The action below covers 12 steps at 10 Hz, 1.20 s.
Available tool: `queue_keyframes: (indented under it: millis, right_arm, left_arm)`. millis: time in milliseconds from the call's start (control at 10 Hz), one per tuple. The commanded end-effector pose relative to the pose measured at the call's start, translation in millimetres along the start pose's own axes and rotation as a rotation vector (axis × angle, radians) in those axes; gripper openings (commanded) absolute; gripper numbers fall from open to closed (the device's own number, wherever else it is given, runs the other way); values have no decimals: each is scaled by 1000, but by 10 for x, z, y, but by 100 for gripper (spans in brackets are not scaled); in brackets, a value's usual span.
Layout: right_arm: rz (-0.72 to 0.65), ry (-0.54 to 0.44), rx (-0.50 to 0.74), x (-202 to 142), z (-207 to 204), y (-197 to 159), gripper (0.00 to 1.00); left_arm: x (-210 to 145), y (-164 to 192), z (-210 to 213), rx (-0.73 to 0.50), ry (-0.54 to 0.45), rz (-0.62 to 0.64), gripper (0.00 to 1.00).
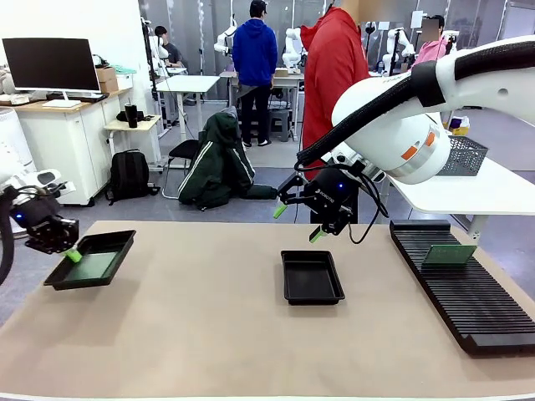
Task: Inspect and transfer BCBs to ESD trays.
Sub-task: Pick up the ESD tray and place it on the left side of the table.
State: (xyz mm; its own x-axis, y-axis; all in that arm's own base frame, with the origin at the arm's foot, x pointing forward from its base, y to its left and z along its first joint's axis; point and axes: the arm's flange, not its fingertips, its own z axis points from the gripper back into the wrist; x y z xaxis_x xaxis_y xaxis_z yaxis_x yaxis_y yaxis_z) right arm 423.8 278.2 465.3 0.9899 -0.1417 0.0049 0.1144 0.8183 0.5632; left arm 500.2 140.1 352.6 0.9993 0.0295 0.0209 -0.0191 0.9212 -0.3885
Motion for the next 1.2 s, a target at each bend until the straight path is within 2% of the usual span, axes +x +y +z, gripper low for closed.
queue_keyframes:
  millis: [0, 600, 1100]
  right_arm:
    - [-4, -4, -9, 25, -16, 8, 100]
    - [-4, -4, -9, 25, -16, 8, 100]
    - [-4, -4, -9, 25, -16, 8, 100]
  left_arm:
    - [-78, 99, 29, 16, 14, -9, 3]
    - [-205, 230, -227, 159, -18, 54, 3]
    - [-202, 255, -268, 129, -22, 47, 3]
